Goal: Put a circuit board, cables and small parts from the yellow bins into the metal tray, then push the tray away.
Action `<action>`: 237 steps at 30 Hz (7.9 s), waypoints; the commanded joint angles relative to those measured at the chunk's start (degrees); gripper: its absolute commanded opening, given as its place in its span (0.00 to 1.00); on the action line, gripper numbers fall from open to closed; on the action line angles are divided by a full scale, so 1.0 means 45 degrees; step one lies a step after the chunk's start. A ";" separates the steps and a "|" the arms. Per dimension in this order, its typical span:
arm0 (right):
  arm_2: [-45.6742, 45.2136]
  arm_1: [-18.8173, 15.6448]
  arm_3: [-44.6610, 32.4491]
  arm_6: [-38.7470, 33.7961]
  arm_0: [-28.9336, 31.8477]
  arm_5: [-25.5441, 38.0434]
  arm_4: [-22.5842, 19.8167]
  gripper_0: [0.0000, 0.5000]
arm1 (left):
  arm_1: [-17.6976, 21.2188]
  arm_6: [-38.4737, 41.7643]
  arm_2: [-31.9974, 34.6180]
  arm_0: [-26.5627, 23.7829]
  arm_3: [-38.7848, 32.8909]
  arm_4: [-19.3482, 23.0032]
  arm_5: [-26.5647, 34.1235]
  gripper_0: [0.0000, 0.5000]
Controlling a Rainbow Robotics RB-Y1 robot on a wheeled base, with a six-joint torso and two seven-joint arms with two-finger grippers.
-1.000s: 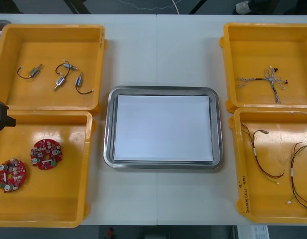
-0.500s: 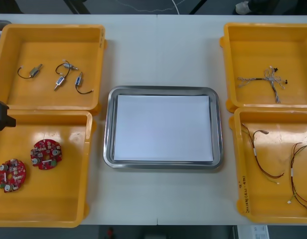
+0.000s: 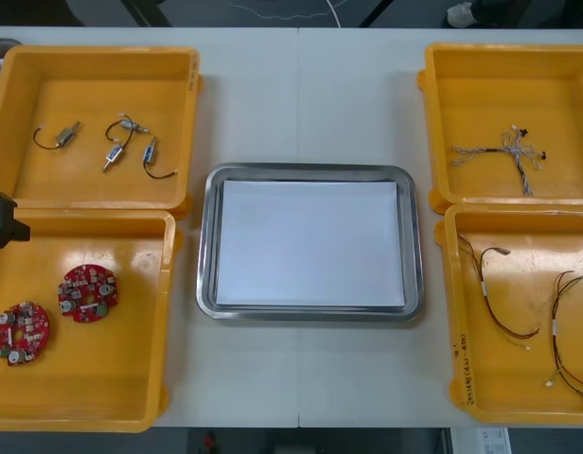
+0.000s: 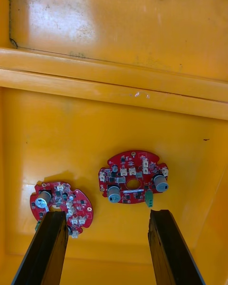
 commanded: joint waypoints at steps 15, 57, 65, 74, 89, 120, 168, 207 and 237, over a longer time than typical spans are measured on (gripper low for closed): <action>-0.0356 -0.0501 -0.0311 -0.0424 -0.0270 0.0034 0.0047 1.00 | 0.0523 -0.1203 0.0323 0.0180 -0.0389 -0.0064 0.0080 1.00; -0.0317 -0.0013 -0.2030 -0.0228 0.2757 0.0034 0.0536 1.00 | 0.0523 -0.1203 0.0323 0.0180 -0.0389 -0.0064 0.0080 1.00; -0.0317 0.0514 -0.2030 -0.0150 0.3792 0.0034 0.0477 1.00 | 0.0035 -0.1223 -0.0126 0.0786 -0.0038 0.0053 0.0080 1.00; -0.0161 0.1901 -0.2030 -0.0033 0.3929 -0.0485 0.1493 1.00 | 0.0269 -0.1613 -0.0145 0.0981 -0.0038 0.0268 0.0080 1.00; 0.0835 0.2077 -0.0780 0.0084 0.4417 -0.2887 0.1981 1.00 | 0.1441 -0.4035 -0.0028 0.2563 -0.0038 0.0952 -0.1884 1.00; 0.2398 0.2077 0.1153 0.0592 0.5003 -0.5348 0.2235 1.00 | 0.3375 -1.0266 0.0011 0.4926 0.3888 0.4741 -0.7294 1.00; 0.3238 0.2077 0.2189 0.0846 0.5374 -0.7165 0.2743 1.00 | 0.3746 -1.1418 -0.2294 0.5024 0.6486 0.6206 -0.8955 1.00; -0.0493 0.1921 -0.2186 0.0787 0.3089 0.0034 0.1786 0.00 | 0.3765 -1.0891 -0.2606 0.5083 0.6486 0.6128 -0.9033 0.00; -0.0278 -0.1302 -0.3475 0.1237 -0.0094 0.0034 -0.3742 0.00 | 0.3902 -0.8781 -0.0028 0.3794 0.5216 0.6108 -0.4814 0.00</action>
